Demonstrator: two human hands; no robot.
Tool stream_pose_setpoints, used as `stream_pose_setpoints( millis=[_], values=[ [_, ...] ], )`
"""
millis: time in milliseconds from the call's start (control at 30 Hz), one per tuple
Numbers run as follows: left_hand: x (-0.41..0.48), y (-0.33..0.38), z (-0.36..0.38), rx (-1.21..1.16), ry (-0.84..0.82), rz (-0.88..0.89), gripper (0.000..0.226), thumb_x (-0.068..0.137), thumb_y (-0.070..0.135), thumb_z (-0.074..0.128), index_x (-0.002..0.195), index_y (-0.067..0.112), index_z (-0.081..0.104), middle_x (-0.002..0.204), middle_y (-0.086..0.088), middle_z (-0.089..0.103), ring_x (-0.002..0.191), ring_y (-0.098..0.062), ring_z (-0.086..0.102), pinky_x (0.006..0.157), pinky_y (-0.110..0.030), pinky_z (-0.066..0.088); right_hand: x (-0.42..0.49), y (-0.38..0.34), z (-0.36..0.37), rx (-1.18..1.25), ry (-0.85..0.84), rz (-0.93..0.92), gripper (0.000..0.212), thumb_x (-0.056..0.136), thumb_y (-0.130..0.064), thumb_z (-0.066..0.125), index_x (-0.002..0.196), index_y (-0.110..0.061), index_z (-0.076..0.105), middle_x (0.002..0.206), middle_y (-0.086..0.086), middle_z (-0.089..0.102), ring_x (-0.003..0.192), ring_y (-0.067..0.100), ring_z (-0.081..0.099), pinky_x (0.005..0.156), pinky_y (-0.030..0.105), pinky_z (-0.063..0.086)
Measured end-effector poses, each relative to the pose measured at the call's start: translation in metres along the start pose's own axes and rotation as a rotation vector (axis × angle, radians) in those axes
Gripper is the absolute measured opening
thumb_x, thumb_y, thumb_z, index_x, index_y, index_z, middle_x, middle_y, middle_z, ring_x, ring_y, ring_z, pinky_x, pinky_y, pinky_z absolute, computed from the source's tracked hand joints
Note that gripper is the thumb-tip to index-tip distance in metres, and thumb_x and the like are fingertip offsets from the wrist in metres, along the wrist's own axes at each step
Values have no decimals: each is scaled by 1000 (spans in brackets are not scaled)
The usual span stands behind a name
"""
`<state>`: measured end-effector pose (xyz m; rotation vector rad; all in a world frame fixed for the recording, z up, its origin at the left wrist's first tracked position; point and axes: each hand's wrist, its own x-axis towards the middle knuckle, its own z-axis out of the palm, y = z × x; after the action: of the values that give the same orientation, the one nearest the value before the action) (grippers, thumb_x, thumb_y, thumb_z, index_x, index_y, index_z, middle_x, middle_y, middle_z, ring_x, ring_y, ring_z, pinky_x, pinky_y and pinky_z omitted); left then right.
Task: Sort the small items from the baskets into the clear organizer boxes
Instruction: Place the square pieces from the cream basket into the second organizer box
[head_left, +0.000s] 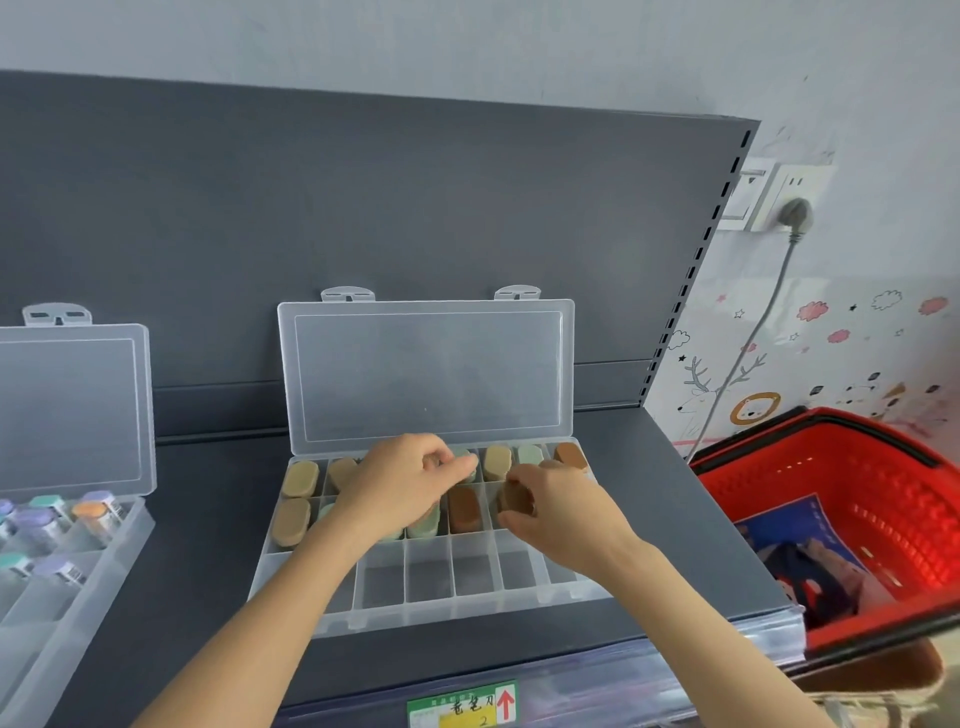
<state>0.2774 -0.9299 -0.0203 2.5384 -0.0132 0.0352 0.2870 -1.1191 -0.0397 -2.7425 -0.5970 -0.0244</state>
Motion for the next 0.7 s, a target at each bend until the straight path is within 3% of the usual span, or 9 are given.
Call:
stream_pose_setpoints(
  millis=[167, 267, 333, 400, 500, 567, 633, 700],
  values=[
    [-1, -3, 2, -114, 19, 17, 44, 90, 59, 42, 86, 23, 67, 83, 8, 69, 79, -6, 60, 63, -21, 42, 5, -4, 5, -84, -47, 19, 28, 92, -39, 50, 108, -21, 63, 103, 2, 54, 79, 17, 55, 70, 25, 50],
    [-2, -3, 0, -255, 34, -18, 46, 91, 58, 42, 84, 22, 71, 83, 9, 70, 81, -9, 63, 73, -27, 46, 8, 0, 4, 32, -57, 70, 31, 88, -43, 57, 106, -20, 66, 95, 1, 56, 76, 16, 54, 64, 24, 48],
    [-1, -2, -2, -437, 45, -96, 51, 90, 60, 40, 80, 22, 73, 84, 8, 70, 86, -12, 64, 78, -30, 48, 10, 4, -2, 233, 31, 160, 26, 88, -43, 60, 79, -19, 68, 71, -2, 53, 60, 12, 45, 53, 21, 37],
    [1, 1, -1, -707, 10, -219, 61, 84, 68, 37, 79, 20, 74, 92, 0, 70, 92, -18, 63, 81, -35, 52, 9, 8, -14, 493, 93, 318, 46, 90, -41, 59, 58, -8, 56, 56, 0, 45, 53, 14, 36, 52, 24, 33],
    [4, 12, 3, -1186, -101, -479, 68, 83, 66, 37, 83, 8, 72, 95, -14, 65, 92, -27, 61, 71, -38, 53, 3, 13, -30, 944, 78, 531, 47, 93, -42, 55, 74, 0, 65, 64, 5, 52, 60, 17, 44, 55, 27, 41],
    [6, 19, 6, -1412, -190, -601, 68, 88, 64, 38, 84, 3, 69, 89, -15, 65, 85, -28, 59, 68, -39, 50, 0, 17, -35, 1150, 27, 591, 34, 94, -34, 57, 81, -3, 64, 68, 6, 48, 62, 18, 41, 58, 28, 42],
    [7, 25, 7, -1538, -254, -679, 61, 88, 59, 47, 86, 2, 65, 88, -16, 65, 85, -29, 59, 73, -42, 51, -2, 20, -35, 1356, -12, 643, 16, 88, -19, 63, 90, -2, 62, 78, 10, 44, 66, 19, 40, 65, 32, 47],
    [8, 28, 6, -1594, -296, -686, 43, 85, 45, 63, 87, 1, 62, 89, -16, 62, 88, -29, 60, 81, -45, 52, -5, 23, -35, 1496, -18, 657, 19, 83, -10, 64, 99, 1, 63, 86, 11, 42, 74, 23, 42, 73, 37, 49]
  ],
)
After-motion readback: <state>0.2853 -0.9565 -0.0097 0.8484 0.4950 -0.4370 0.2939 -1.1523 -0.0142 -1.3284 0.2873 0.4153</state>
